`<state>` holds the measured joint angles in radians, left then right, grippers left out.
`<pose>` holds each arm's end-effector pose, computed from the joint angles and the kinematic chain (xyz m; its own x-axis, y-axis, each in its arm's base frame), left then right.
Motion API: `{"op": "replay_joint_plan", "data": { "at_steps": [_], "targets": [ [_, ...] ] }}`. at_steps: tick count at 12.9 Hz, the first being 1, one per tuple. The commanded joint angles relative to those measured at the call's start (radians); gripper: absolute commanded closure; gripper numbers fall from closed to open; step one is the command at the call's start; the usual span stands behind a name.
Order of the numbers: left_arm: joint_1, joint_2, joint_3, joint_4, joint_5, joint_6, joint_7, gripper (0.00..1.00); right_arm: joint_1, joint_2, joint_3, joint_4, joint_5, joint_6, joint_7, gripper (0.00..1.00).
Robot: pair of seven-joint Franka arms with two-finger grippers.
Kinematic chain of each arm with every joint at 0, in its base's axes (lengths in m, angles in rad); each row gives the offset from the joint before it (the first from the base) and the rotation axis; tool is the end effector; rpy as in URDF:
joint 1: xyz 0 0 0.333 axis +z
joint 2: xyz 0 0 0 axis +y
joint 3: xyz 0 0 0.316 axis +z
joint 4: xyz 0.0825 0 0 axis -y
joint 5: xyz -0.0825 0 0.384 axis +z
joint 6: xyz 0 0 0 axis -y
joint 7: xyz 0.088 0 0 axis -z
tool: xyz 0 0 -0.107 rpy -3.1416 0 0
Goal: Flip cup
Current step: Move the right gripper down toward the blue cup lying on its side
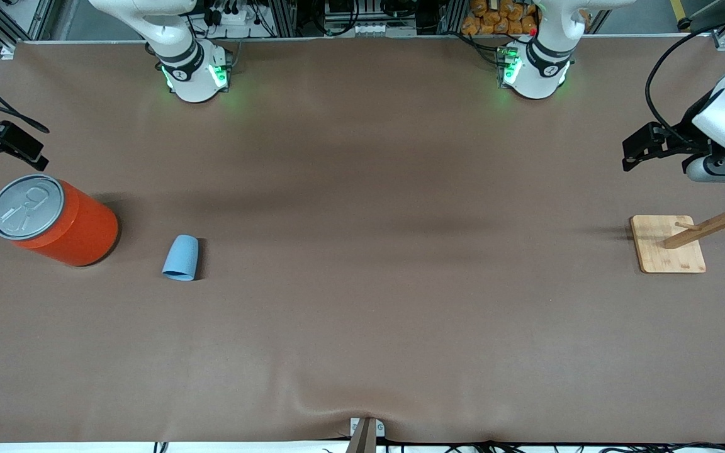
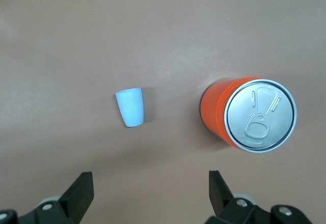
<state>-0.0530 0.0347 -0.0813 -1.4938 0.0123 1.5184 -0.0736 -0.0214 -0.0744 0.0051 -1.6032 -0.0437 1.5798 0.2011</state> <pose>0.5557 -0.0728 0.6368 0.9982 -0.0600 -0.0093 -0.0601 -0.9981 -0.0102 0.5322 -0.0132 0.6505 0.9748 -0.2151 0.0587 -0.2172 -0.9756 0.0330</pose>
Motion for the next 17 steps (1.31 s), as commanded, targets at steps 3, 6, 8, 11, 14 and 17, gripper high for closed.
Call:
{"op": "replay_joint_plan", "data": {
  "at_steps": [3,6,8,11,14,17],
  "targets": [
    [0.001,-0.004,-0.003,0.006,0.005,-0.001,0.024,0.0,-0.022,0.002,0.021,0.016,-0.01,-0.004,-0.017,0.0],
    [-0.004,-0.004,-0.003,0.004,0.008,-0.003,0.021,0.0,-0.022,0.013,0.021,0.011,-0.008,-0.006,-0.017,0.0],
    [-0.004,-0.004,-0.015,0.004,0.009,-0.003,0.023,0.0,-0.011,0.059,0.021,0.012,-0.008,-0.012,-0.019,0.0],
    [-0.001,-0.006,-0.021,0.003,0.009,-0.003,0.023,0.0,0.012,0.145,0.019,0.005,-0.015,-0.039,-0.009,0.0],
    [0.001,-0.004,-0.025,0.0,0.009,-0.003,0.026,0.0,0.008,0.202,0.015,-0.017,0.037,-0.031,-0.005,0.0],
    [-0.001,-0.004,-0.025,-0.003,0.009,-0.003,0.02,0.0,-0.006,0.203,0.015,-0.137,0.062,0.127,-0.017,0.0]
  ]
}}
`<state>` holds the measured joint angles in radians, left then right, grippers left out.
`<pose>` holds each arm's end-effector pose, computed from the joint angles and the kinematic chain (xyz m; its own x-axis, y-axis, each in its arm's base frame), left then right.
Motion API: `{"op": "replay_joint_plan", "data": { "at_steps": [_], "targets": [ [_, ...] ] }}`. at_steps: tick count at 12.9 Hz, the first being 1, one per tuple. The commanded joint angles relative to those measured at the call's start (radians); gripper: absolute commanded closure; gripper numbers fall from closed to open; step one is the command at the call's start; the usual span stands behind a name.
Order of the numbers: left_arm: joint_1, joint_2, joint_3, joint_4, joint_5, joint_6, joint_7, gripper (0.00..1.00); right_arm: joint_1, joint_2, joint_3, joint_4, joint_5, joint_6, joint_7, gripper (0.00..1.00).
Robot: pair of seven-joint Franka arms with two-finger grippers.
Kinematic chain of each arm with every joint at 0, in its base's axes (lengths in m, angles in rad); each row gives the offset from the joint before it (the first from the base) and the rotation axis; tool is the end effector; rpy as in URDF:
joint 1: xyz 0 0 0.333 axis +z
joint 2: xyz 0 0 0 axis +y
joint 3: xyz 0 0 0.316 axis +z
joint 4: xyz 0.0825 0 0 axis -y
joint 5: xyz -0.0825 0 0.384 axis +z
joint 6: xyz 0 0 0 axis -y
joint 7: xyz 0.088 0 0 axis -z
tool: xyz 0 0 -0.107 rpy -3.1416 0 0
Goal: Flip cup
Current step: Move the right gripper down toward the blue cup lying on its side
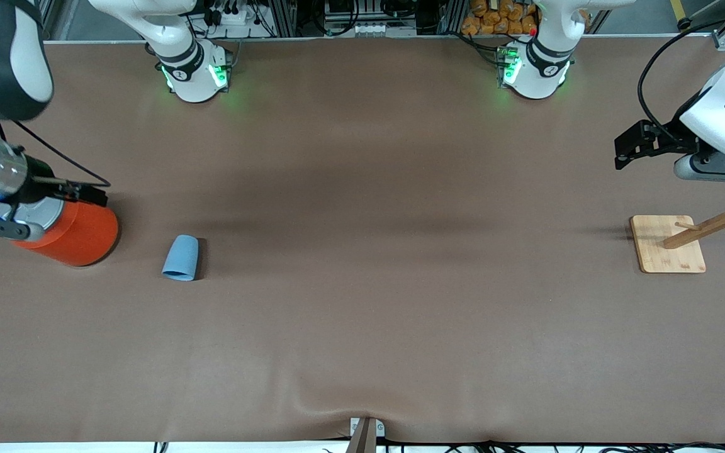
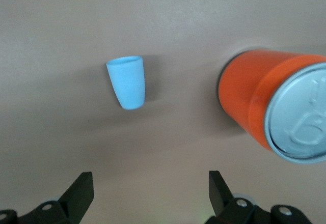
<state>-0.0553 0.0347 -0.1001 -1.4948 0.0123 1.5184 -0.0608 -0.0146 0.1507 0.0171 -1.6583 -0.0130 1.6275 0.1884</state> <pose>0.5541 -0.0843 0.6364 0.9955 -0.0938 -0.0104 -0.0939 -0.9955 -0.0095 0.5889 -0.0004 0.5015 0.9672 -0.1839 -0.1754 -0.1789 -0.9829 0.0437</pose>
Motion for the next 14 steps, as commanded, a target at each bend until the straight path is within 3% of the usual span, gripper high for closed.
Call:
{"op": "replay_joint_plan", "data": {
  "at_steps": [1,6,14],
  "targets": [
    [0.0,-0.004,-0.006,-0.002,0.009,-0.003,0.004,0.0,-0.016,-0.02,0.001,-0.113,0.039,0.119,-0.004,0.0],
    [0.0,0.004,-0.007,-0.005,0.009,-0.004,0.001,0.0,-0.014,-0.028,0.003,-0.334,0.044,0.388,-0.006,0.0],
    [0.0,0.007,-0.007,-0.018,0.008,-0.006,-0.001,0.0,-0.001,0.047,0.007,-0.495,0.087,0.732,-0.078,0.0]
  ]
}}
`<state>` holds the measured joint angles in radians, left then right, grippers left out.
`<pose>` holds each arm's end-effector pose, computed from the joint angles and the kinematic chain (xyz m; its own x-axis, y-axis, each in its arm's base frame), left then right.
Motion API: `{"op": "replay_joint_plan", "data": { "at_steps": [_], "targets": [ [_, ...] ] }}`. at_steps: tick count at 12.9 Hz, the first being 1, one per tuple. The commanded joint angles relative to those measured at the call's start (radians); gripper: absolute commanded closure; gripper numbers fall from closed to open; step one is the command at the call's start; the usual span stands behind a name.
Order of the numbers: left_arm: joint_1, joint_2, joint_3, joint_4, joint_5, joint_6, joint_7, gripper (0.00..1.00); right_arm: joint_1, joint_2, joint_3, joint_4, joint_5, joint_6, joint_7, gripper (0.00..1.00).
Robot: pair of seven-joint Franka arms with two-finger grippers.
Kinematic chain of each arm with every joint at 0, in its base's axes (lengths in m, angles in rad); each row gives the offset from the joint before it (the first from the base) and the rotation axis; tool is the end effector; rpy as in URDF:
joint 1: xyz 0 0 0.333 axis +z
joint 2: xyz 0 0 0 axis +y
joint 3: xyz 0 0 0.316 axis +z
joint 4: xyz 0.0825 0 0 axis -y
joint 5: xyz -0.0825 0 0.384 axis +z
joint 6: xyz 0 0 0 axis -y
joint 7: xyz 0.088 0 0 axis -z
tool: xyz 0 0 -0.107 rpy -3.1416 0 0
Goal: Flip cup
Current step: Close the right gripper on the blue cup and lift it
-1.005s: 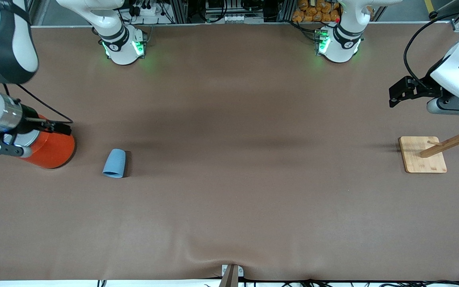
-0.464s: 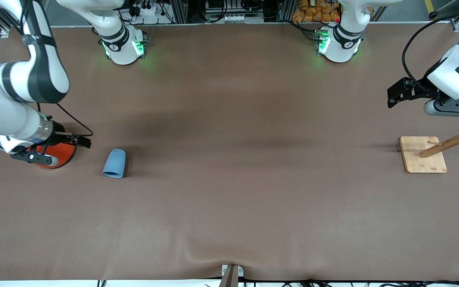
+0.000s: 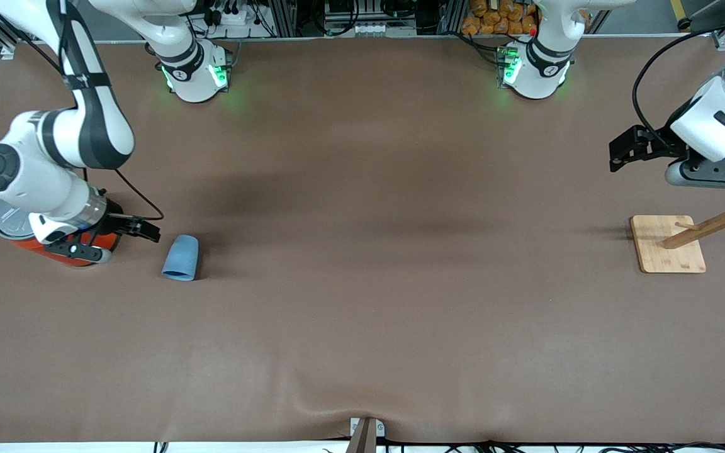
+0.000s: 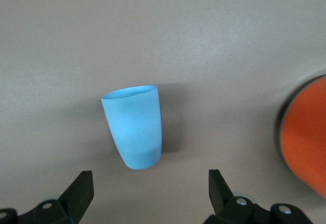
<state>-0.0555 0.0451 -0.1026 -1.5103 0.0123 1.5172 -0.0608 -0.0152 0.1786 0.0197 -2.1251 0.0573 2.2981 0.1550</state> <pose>0.5565 -0.0859 0.6232 0.9946 -0.0965 -0.0374 -0.0969 -0.9952 -0.0100 0.5653 0.0036 0.3263 0.9822 -0.1876 -0.0135 -0.1880 -0.9812 -0.0445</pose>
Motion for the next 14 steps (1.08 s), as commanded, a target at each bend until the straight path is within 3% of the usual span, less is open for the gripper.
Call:
{"op": "replay_joint_plan", "data": {
  "at_steps": [1,5,13,14],
  "targets": [
    [0.0,-0.004,-0.005,-0.004,0.008,-0.005,-0.001,0.0,0.003,0.042,0.005,-0.029,0.018,0.07,-0.066,0.0],
    [0.0,0.002,-0.005,-0.004,0.008,-0.005,-0.001,0.0,0.046,0.116,0.006,-0.068,0.018,0.228,-0.077,0.0],
    [-0.012,0.039,-0.022,0.002,-0.009,0.0,-0.074,0.0,0.054,0.252,0.022,-0.067,0.015,0.394,-0.11,0.0],
    [-0.015,0.048,-0.022,0.002,-0.026,0.001,-0.077,0.0,0.054,0.262,0.022,-0.065,0.013,0.397,-0.112,0.13]
  ]
}}
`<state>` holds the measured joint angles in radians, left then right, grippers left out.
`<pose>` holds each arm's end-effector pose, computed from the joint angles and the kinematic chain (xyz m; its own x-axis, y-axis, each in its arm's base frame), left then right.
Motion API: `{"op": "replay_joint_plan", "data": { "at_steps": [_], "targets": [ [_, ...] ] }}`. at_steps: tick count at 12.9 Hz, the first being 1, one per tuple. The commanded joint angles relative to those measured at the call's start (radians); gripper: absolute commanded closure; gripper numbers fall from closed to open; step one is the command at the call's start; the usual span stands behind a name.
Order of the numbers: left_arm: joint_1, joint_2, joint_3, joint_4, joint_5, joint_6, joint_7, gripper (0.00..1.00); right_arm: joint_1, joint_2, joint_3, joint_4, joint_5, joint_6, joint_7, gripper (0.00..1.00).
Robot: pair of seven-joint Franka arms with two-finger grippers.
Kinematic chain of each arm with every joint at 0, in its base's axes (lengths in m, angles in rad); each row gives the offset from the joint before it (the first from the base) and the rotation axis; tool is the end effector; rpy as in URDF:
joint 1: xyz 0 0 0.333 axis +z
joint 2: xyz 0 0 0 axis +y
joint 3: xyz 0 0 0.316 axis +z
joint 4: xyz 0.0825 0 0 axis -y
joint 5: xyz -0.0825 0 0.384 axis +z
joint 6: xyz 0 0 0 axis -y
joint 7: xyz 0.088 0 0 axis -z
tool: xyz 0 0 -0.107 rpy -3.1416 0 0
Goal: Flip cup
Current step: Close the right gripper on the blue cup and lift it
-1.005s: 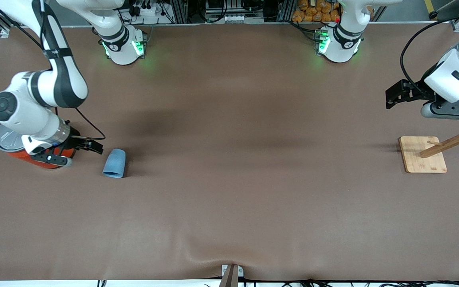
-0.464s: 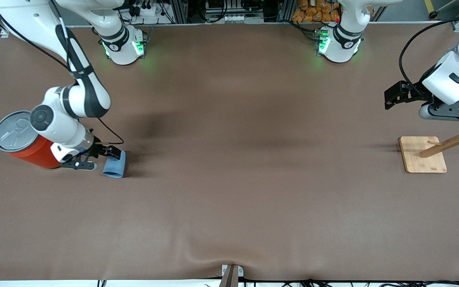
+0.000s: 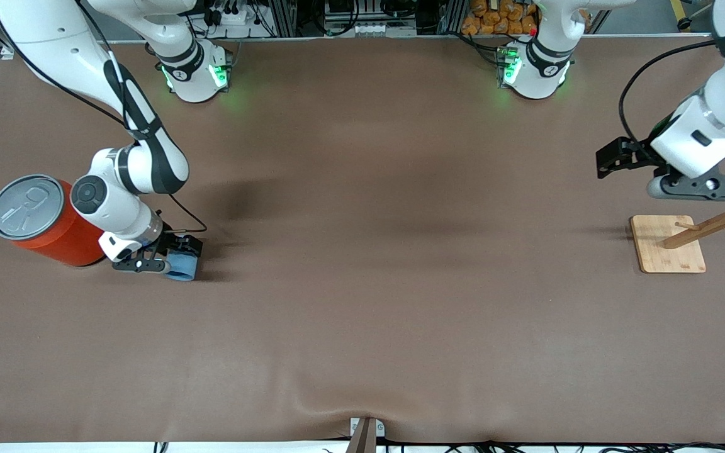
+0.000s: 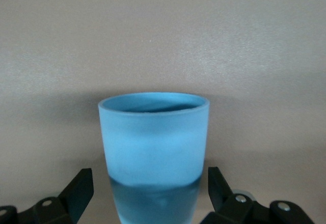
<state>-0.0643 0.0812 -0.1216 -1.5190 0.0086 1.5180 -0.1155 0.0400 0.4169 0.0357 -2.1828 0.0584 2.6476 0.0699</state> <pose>0.5637 -0.1021 0.5989 0.9943 -0.0697 -0.0811 -0.0706 -0.9975 -0.0082 0.5636 0.0414 0.1995 0.9978 -0.0493 0.0434 -0.0473 -0.9977 -0.0477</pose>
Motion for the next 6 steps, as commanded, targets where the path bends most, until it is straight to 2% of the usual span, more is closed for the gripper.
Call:
{"op": "replay_joint_plan", "data": {
  "at_steps": [1,4,5,6],
  "targets": [
    [-0.003,0.015,-0.003,0.011,-0.048,0.004,-0.032,0.0,-0.002,0.023,0.006,-0.006,0.009,0.046,-0.03,0.33],
    [-0.003,0.022,-0.003,0.005,-0.062,0.004,-0.042,0.0,-0.005,0.022,0.012,0.026,0.009,0.025,-0.07,0.91],
    [-0.003,0.022,-0.003,0.005,-0.061,0.004,-0.043,0.0,-0.006,0.022,0.03,0.055,0.009,-0.024,-0.065,1.0],
    [-0.003,0.023,-0.003,0.003,-0.062,0.004,-0.043,0.0,-0.005,0.02,0.038,0.105,0.014,-0.102,-0.061,1.0]
  ]
}}
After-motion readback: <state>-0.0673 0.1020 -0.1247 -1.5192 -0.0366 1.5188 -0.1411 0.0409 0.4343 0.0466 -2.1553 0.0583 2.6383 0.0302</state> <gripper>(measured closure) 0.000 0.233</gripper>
